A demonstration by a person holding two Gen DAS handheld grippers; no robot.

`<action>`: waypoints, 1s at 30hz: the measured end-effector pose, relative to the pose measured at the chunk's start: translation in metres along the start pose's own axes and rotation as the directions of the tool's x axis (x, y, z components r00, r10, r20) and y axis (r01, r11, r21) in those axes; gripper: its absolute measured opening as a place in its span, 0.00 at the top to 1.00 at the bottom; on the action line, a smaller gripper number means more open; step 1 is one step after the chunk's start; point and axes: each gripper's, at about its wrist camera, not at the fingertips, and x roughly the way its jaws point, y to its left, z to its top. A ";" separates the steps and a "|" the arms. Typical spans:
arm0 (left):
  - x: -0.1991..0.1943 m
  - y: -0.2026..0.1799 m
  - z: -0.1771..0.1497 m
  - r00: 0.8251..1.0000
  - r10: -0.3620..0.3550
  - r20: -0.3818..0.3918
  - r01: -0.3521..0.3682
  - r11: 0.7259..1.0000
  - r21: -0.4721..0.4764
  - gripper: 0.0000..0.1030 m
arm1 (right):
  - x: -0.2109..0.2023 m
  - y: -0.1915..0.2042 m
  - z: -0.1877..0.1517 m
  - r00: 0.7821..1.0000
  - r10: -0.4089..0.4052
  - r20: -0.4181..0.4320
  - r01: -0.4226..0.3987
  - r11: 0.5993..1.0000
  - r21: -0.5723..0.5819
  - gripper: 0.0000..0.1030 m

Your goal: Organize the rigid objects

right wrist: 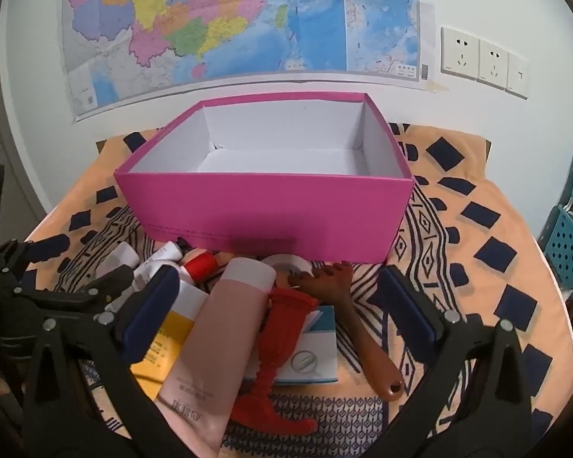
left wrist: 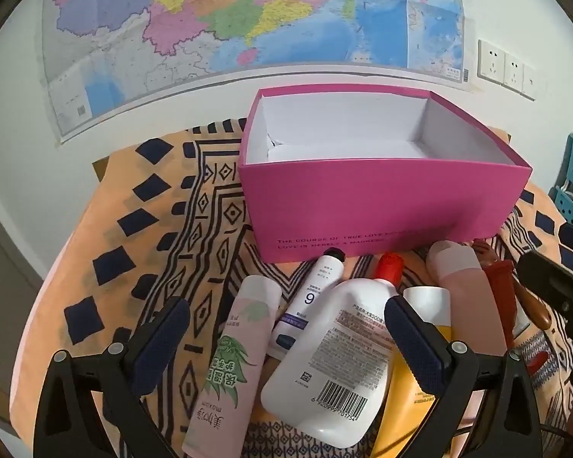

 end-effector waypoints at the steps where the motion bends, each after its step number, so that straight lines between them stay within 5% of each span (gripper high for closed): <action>1: 0.001 0.001 0.001 1.000 -0.004 -0.003 0.004 1.000 -0.005 0.00 | 0.000 0.000 0.000 1.000 0.004 -0.001 -0.004 1.000 -0.001 0.00; 30: 0.000 0.003 -0.005 1.000 -0.009 0.003 0.009 1.000 -0.010 0.00 | 0.002 0.000 -0.004 1.000 0.027 -0.014 -0.027 1.000 -0.009 0.00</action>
